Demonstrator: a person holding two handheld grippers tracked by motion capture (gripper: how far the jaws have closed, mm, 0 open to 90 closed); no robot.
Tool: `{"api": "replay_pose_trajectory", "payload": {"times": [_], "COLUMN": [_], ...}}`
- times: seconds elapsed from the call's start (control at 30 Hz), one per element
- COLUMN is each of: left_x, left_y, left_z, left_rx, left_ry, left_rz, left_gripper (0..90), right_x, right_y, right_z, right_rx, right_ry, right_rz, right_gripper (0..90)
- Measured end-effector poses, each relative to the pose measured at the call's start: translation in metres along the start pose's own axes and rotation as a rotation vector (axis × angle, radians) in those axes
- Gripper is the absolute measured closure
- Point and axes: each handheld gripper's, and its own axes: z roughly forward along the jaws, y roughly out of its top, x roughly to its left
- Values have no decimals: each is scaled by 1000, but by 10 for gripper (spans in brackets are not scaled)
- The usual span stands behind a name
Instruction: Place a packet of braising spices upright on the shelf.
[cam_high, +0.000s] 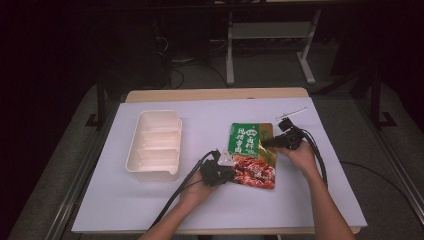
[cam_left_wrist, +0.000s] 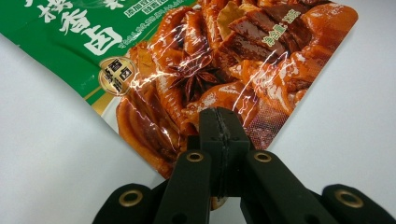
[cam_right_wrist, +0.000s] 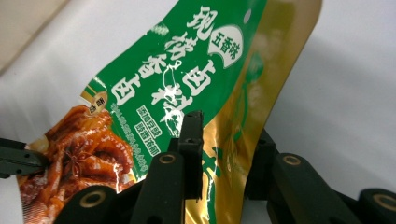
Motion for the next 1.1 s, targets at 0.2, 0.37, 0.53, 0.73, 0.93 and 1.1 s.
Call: {"api": "replay_pose_trajectory", "payload": {"times": [0.2,0.37,0.53,0.73,0.93,1.1], "left_x": [0,1,2,5,5,1], "left_y": [0,0,-1,-2,-11,-17], "left_z": [0,1,1,-1,-10,-21], "left_rx": [-4,-9,-17,-25,-65,-100], "left_ry": [2,-2,4,-12,-38,-61], "left_rz": [-7,-20,-30,-57,-64,-58], "left_gripper": [898,897,878,855,809,765], "right_x": [-1,1,6,10,17,23], "right_y": [-1,-1,-1,1,1,2], "right_z": [6,6,0,-9,-22,-31], "right_rx": [22,20,14,-15,-51,-76], "right_ry": [5,-23,-33,-19,-9,5], "right_rz": [-8,-22,-41,-40,-49,-57], "right_gripper": [772,872,888,889,890,891]}}
